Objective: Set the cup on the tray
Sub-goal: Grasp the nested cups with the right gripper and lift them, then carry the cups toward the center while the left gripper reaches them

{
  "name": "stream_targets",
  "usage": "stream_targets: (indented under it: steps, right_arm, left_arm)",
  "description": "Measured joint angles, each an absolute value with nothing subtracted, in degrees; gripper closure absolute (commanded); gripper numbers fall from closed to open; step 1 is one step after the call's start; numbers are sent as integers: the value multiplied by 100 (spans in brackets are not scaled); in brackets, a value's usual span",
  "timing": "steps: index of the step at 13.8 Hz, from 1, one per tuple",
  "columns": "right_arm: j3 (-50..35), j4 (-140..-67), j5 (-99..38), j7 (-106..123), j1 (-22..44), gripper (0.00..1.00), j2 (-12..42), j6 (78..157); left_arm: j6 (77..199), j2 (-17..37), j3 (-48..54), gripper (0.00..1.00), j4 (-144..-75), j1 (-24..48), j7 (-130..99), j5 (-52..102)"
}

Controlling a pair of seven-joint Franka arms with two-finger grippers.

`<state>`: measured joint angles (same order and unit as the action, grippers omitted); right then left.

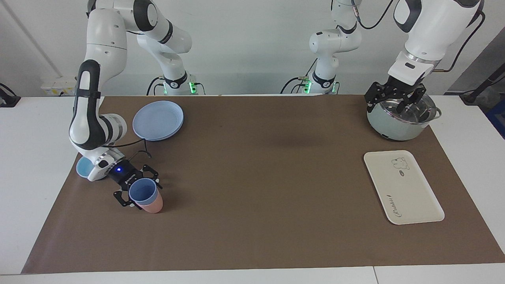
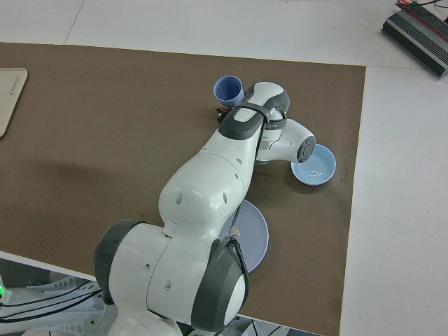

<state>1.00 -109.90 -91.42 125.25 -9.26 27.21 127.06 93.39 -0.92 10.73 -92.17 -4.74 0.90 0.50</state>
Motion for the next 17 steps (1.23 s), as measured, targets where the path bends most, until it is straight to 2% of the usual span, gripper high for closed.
stream_targets:
  steps: [4, 7, 10, 16, 17]
  right_arm:
    - [97, -10947, -9157, 12302, -842, 100, 2707, 12820]
    - [87, -10834, -8795, 11491, -301, 100, 2388, 13543]
    - [76, -10803, -7388, 9799, 400, 100, 1762, 14120]
    - [69, -10758, -4196, 6461, 1306, 100, 971, 14172]
    - [67, -10749, -3761, 6022, 1483, 100, 879, 14172]
  left_arm:
    - [9458, -93, 1086, 0, -9237, -473, 90, 50]
    - [9752, -103, 1086, 0, -9372, -473, 90, 50]
    - [9894, -126, 1087, 0, -9429, -473, 90, 83]
    - [10462, -105, 1102, 5, -9593, -356, -192, 1757]
    - [10629, -52, 1110, 10, -9634, -215, -345, 2054]
